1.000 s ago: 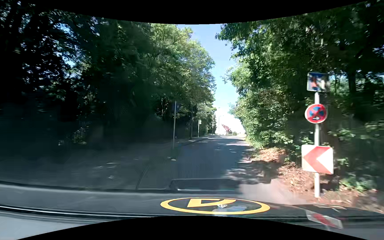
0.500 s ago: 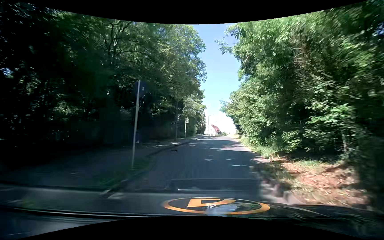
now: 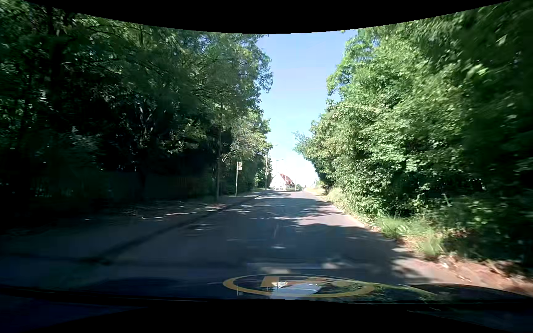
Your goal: Follow the waypoints while adhering to traffic rules and regulations
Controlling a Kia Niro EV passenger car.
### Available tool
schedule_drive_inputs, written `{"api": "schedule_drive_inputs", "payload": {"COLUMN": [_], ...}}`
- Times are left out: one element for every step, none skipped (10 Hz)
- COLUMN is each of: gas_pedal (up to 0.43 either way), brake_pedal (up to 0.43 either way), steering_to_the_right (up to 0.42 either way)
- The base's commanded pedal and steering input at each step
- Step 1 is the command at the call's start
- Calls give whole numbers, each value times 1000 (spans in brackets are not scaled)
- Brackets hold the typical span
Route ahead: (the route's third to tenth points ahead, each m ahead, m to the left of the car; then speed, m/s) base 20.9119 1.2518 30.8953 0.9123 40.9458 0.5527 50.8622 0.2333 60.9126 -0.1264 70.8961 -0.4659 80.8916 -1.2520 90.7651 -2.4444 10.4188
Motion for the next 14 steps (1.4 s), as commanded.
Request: {"api": "schedule_drive_inputs", "payload": {"gas_pedal": [248,248,248,248,248,248,248,248,248,248,248,248,248,248], "brake_pedal": [0,0,0,0,0,0,0,0,0,0,0,0,0,0], "steering_to_the_right": [29,29,28,27,26,24,22,20,19,18,16,12,10,6]}}
